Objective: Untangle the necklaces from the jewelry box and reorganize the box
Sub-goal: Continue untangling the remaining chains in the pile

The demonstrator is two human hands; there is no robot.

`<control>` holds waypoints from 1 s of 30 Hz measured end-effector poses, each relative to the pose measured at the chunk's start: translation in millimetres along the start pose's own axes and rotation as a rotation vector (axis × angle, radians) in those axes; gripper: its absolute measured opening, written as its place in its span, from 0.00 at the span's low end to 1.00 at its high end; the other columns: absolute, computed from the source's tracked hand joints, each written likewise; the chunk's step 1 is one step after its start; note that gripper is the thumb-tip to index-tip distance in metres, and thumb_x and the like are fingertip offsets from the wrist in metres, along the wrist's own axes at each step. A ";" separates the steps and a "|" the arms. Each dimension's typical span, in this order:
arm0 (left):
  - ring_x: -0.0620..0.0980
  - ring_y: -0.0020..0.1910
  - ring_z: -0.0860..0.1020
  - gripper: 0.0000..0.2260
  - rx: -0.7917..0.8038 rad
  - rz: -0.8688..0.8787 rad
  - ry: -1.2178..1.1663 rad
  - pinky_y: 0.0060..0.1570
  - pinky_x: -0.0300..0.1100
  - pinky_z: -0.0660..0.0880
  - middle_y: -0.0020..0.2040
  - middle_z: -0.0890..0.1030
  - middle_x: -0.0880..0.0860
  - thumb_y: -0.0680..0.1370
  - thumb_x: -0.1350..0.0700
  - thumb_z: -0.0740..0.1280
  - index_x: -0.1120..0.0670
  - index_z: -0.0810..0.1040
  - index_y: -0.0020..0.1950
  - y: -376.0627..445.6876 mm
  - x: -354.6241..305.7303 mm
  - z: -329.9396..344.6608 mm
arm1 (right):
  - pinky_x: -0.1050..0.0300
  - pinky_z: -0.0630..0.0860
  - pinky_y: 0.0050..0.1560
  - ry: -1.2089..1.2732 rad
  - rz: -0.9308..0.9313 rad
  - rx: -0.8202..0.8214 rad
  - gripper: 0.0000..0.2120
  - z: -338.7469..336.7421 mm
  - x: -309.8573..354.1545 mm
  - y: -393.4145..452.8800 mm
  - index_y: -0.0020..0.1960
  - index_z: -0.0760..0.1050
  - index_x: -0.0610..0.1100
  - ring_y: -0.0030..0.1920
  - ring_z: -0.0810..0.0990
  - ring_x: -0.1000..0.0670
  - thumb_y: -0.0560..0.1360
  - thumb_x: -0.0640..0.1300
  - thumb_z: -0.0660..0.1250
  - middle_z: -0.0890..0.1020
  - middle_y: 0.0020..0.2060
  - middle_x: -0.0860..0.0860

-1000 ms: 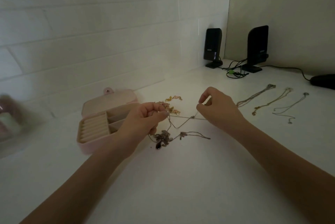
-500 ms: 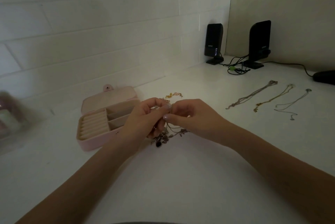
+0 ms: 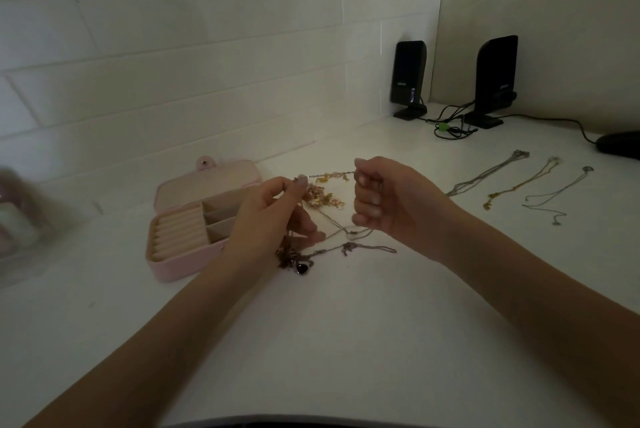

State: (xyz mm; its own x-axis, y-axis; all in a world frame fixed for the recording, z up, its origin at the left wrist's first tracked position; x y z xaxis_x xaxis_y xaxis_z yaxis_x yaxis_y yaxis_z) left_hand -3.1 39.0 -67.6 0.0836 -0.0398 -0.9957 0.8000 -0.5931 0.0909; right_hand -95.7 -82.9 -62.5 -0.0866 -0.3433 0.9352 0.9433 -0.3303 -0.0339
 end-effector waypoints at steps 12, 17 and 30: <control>0.44 0.23 0.74 0.02 -0.062 0.004 -0.100 0.19 0.34 0.67 0.35 0.76 0.53 0.77 0.62 0.66 0.58 0.74 0.46 5.2 0.4 -11.8 | 0.62 0.47 0.24 -0.221 0.031 0.171 0.13 0.6 7.6 -5.8 0.58 0.80 0.49 0.26 0.49 0.54 0.76 0.49 0.63 0.52 0.26 0.53; 0.43 0.24 0.75 0.04 0.017 0.081 -0.004 0.18 0.33 0.65 0.32 0.77 0.52 0.74 0.65 0.69 0.59 0.76 0.44 2.7 -4.5 -7.2 | 0.63 0.47 0.24 -0.064 0.027 0.185 0.16 -3.1 10.0 -5.6 0.61 0.79 0.53 0.26 0.49 0.55 0.75 0.50 0.64 0.52 0.26 0.54; 0.49 0.26 0.80 0.05 0.030 0.166 0.157 0.18 0.35 0.68 0.30 0.79 0.51 0.78 0.59 0.65 0.56 0.79 0.43 -3.0 -10.2 -4.0 | 0.61 0.47 0.26 -0.026 -0.078 0.114 0.14 -9.1 22.4 -5.8 0.60 0.79 0.54 0.27 0.48 0.54 0.78 0.52 0.60 0.50 0.28 0.53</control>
State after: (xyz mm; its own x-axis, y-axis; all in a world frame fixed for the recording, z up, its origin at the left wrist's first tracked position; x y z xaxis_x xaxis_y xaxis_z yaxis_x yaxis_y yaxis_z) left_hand -4.0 44.5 -57.6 0.3058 -0.0150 -0.9520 0.7498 -0.6123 0.2506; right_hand -106.0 -96.6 -44.5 -0.1537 -0.2971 0.9424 0.9645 -0.2525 0.0777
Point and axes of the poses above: each hand's wrist, its own y-axis towards the middle knuckle, its own z-axis out of the palm, x = y × z, the point moved 6 cm from there along y, towards the middle knuckle
